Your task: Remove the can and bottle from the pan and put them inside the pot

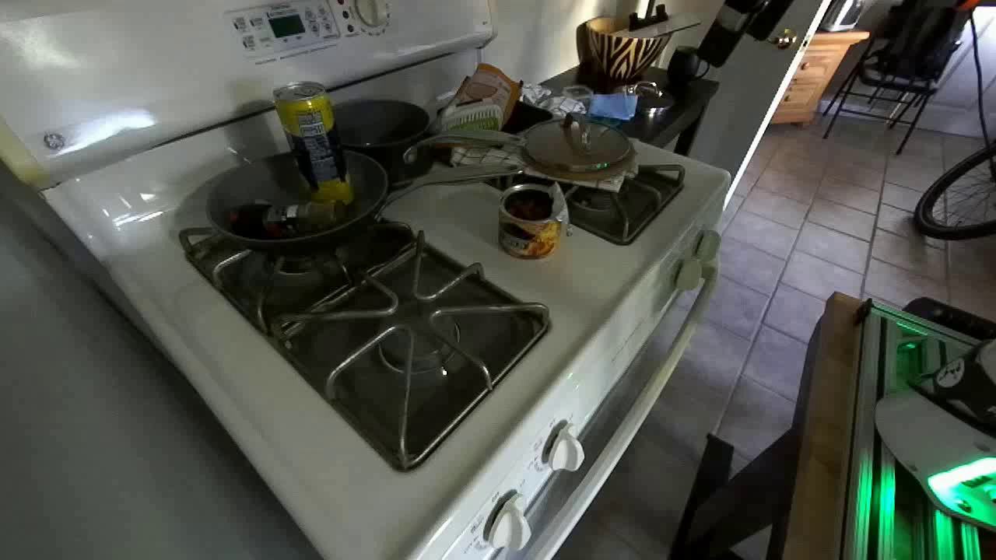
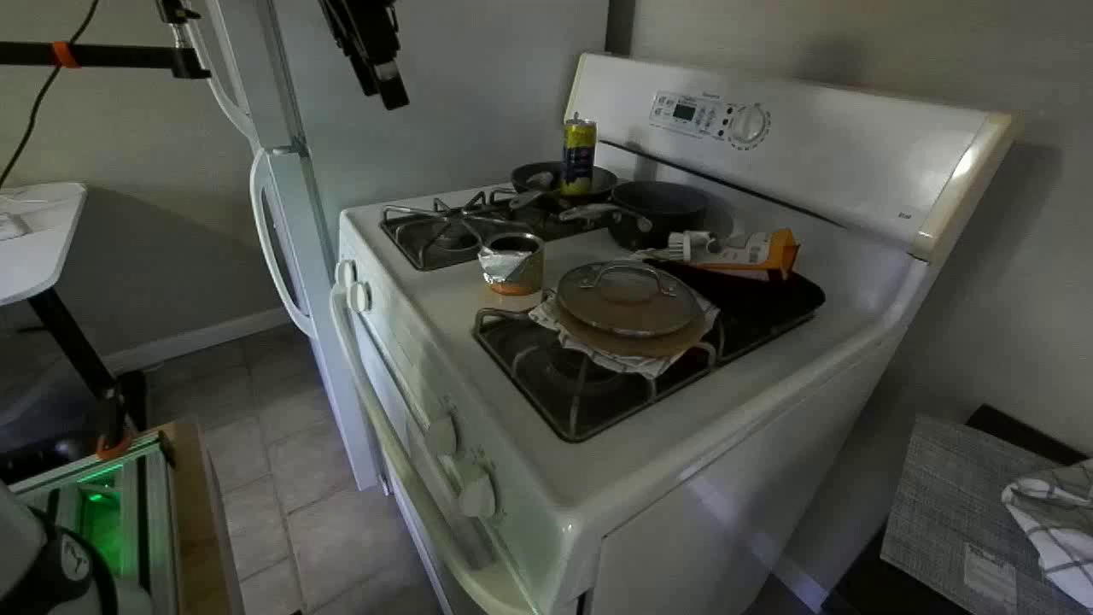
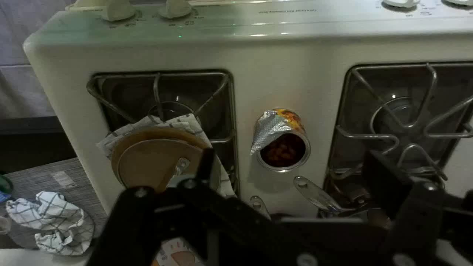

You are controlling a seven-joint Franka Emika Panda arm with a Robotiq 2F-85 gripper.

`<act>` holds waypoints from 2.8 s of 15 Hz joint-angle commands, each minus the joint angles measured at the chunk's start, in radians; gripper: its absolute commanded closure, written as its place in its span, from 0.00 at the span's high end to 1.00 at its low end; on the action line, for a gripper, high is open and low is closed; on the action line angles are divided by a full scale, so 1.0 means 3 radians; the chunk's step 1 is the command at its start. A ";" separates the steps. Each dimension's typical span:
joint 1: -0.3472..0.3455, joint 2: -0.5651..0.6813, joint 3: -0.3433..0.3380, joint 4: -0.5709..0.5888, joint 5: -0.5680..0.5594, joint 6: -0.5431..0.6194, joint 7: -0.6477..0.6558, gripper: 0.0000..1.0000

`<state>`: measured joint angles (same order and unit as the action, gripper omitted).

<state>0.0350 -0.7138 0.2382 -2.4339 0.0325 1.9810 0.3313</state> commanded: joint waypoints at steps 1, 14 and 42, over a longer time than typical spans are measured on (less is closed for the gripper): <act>0.0026 0.0006 -0.0020 0.0006 -0.0018 -0.0005 0.0014 1.00; 0.0026 0.0006 -0.0020 0.0006 -0.0018 -0.0005 0.0014 1.00; 0.0018 0.1795 -0.0428 0.1430 -0.0571 0.0841 -0.1423 1.00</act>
<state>0.0206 -0.1766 0.1274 -2.0085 -0.1341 2.2374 -0.0994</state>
